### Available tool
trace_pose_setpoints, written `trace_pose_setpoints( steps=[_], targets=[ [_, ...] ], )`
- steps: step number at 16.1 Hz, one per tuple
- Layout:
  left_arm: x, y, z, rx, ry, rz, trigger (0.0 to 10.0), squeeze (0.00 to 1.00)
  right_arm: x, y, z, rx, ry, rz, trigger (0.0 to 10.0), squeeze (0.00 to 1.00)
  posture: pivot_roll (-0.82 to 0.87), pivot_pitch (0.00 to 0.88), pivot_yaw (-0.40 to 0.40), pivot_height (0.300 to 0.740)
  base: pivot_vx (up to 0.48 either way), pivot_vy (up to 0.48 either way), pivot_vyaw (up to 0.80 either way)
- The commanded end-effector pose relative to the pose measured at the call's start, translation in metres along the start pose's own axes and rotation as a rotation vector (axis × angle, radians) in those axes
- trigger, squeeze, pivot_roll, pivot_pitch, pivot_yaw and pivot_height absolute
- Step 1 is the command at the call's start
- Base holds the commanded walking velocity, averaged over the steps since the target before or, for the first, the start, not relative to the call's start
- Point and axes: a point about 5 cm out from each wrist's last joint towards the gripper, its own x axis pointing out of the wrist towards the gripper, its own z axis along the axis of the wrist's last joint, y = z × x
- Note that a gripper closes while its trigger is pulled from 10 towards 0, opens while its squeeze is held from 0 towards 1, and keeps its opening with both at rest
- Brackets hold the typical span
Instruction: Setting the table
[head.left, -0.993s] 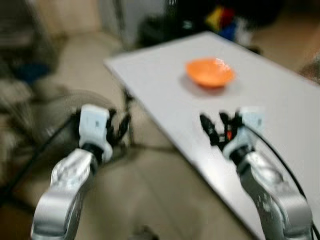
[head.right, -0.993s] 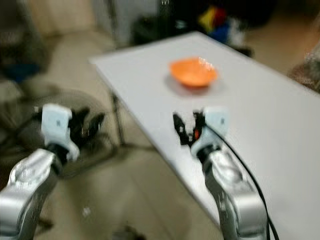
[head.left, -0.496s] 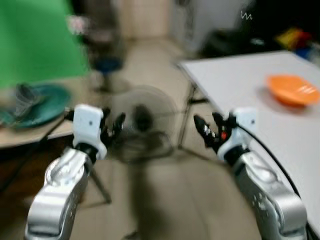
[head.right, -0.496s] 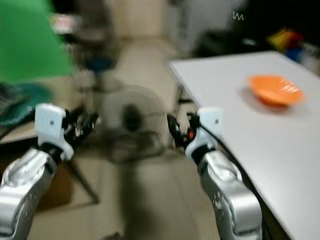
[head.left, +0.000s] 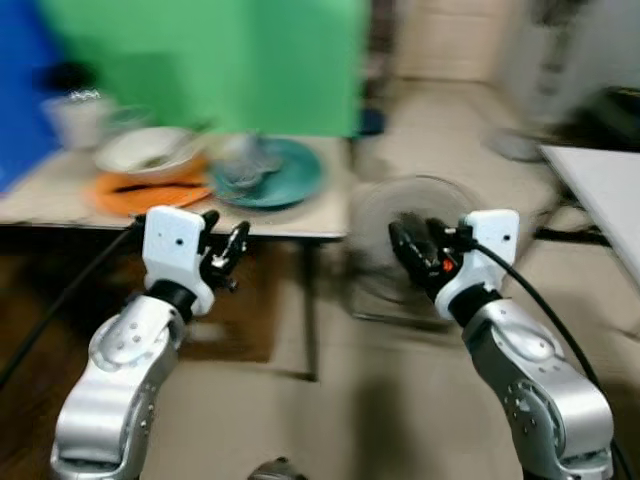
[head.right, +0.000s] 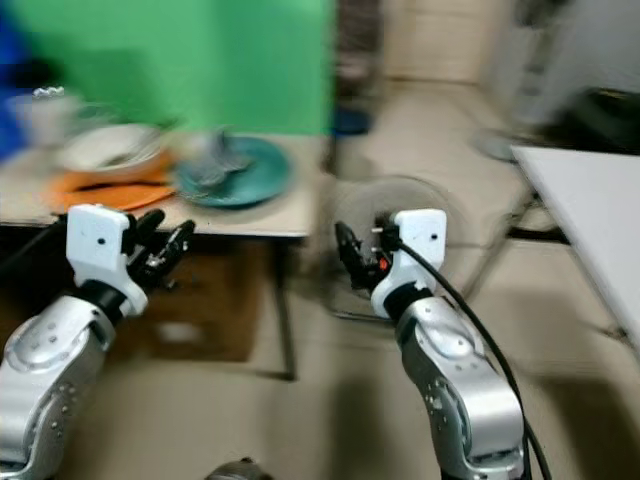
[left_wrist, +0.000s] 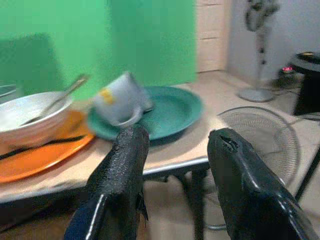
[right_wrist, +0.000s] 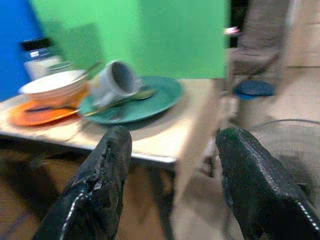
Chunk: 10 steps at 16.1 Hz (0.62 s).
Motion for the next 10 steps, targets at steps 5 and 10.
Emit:
trace_pose_setpoints(
  steps=[5,10],
  targets=[
    [0.0064,0.0003,0.0049,-0.002,-0.007,0.001,10.0,0.0,0.0034,-0.0012,0.0021,0.01,0.009,0.031,10.0,0.0,0.15,0.0,0.021,0.727,0.0,0.0,0.0],
    [0.0071,0.0036,0.0069,0.015,-0.006,0.012,10.0,0.0,0.0077,0.0022,-0.0003,0.009,0.018,0.052,10.0,0.0,0.16,0.0,0.023,0.727,0.279,0.0,0.28]
  ],
)
